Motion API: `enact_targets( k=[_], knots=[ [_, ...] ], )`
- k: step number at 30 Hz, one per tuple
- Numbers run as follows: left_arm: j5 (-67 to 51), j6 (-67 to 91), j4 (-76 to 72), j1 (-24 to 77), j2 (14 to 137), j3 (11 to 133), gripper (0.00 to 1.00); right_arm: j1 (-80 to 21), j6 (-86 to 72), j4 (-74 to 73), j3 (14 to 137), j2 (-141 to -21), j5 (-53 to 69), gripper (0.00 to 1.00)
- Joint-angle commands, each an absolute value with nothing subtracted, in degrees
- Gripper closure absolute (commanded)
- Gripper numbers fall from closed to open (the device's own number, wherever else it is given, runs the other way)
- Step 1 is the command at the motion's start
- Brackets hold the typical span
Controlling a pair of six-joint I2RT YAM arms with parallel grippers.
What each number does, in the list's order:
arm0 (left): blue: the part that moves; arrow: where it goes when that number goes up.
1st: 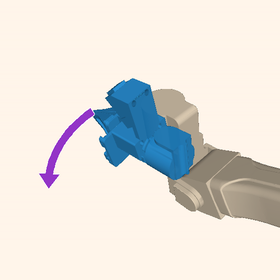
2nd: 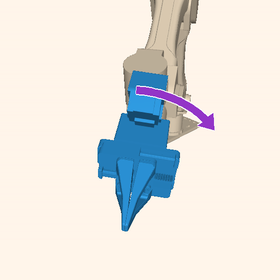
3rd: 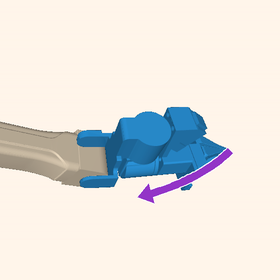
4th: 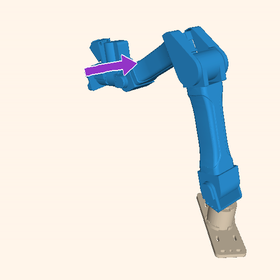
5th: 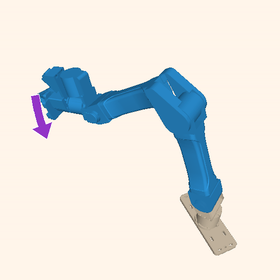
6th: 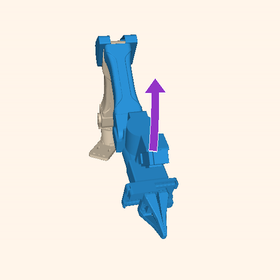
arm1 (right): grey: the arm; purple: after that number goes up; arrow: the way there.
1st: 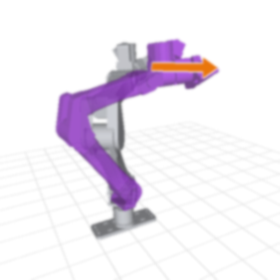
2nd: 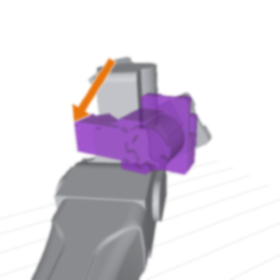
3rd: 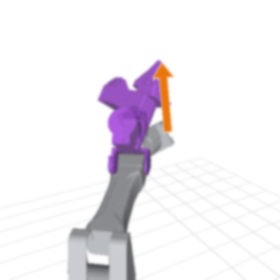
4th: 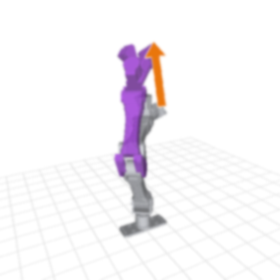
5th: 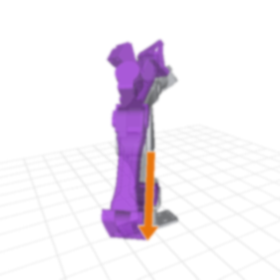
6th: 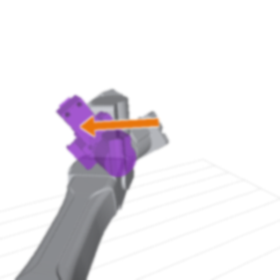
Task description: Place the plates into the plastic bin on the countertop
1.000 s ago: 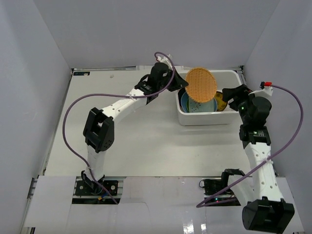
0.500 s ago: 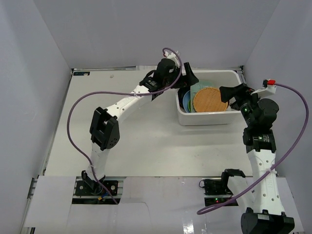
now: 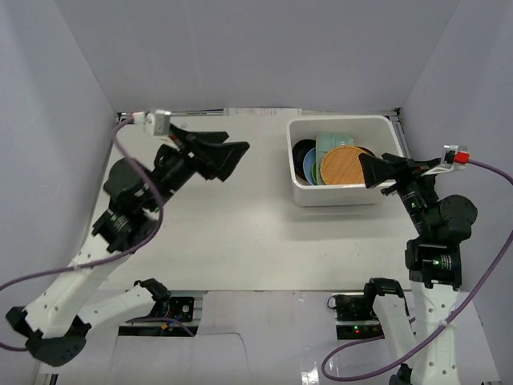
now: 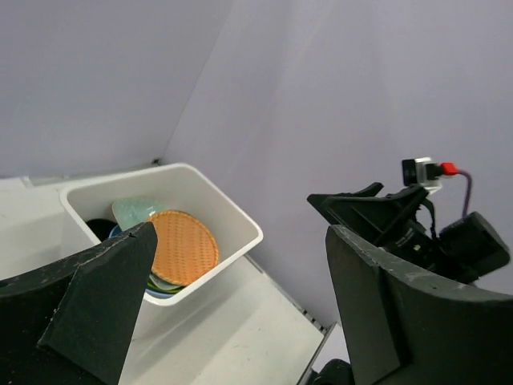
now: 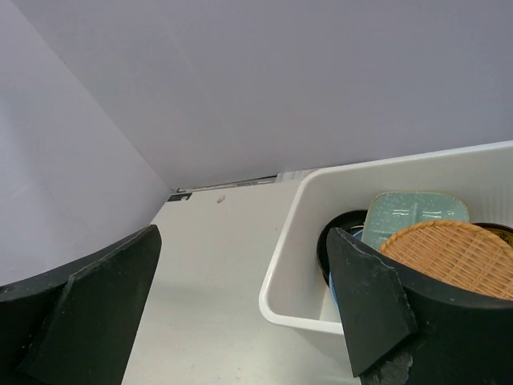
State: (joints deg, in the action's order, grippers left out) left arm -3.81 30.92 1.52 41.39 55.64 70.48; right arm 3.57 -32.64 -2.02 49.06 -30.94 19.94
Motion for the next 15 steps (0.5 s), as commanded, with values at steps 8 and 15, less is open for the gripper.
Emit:
enact_targets(
  k=[8, 15],
  knots=[
    [8.77, 31.81, 16.94, 41.22, 26.65, 54.51, 0.02, 2.11, -33.57, -3.18, 46.77, -22.95, 23.12, 0.1],
    [5.02, 33.13, 17.85, 41.13, 21.36, 51.41, 0.02, 2.11, -37.44, 0.44, 46.84, -20.3, 21.8, 0.1]
  ],
)
